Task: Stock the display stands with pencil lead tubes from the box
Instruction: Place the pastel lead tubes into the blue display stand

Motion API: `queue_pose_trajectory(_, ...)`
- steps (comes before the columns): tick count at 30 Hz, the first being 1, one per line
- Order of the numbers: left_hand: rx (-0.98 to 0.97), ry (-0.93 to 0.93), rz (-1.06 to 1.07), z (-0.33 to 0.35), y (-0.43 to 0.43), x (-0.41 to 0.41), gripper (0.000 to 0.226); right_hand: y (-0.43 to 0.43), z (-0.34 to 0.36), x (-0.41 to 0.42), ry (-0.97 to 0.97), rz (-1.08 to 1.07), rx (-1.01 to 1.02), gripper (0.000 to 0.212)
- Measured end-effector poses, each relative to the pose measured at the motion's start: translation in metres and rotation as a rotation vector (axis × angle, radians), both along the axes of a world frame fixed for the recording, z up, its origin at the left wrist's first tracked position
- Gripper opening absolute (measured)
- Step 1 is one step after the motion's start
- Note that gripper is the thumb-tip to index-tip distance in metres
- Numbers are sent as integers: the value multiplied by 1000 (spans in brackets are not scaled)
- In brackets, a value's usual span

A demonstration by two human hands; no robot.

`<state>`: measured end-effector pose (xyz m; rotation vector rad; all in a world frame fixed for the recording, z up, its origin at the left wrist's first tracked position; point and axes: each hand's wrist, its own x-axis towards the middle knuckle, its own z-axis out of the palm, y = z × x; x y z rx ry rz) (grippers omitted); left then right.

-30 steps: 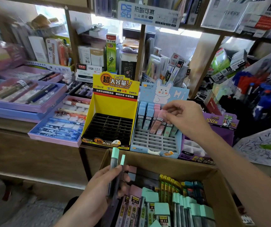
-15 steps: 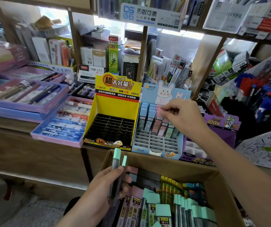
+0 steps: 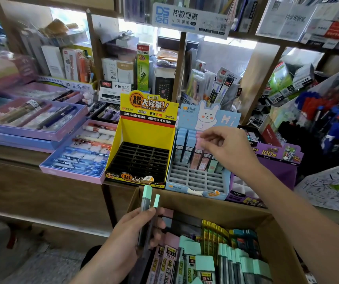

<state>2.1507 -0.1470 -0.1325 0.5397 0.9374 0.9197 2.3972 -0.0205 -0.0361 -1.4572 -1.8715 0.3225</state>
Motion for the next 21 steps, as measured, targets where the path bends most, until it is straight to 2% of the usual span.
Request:
queue_pose_trajectory(6,7,15,20,2,-1,2,38,0,-7,-3,-53,4,58,7)
queue_pose_trajectory(12,39,24,26,1,-1,2,30,-5,-4,-3,-128,14,92,9)
queue_pose_trajectory(15,79,26,25,-1,-2,1,27,-17,-6,-7,-40,25,122,8)
queue_pose_trajectory(18,124,39,20,-3,-2,1,27,-33,-15,-15,87,63,25,12)
queue_pose_trajectory(21,142,38,2,-4,-2,1,26,-48,-25,-22,181,210,-196,22)
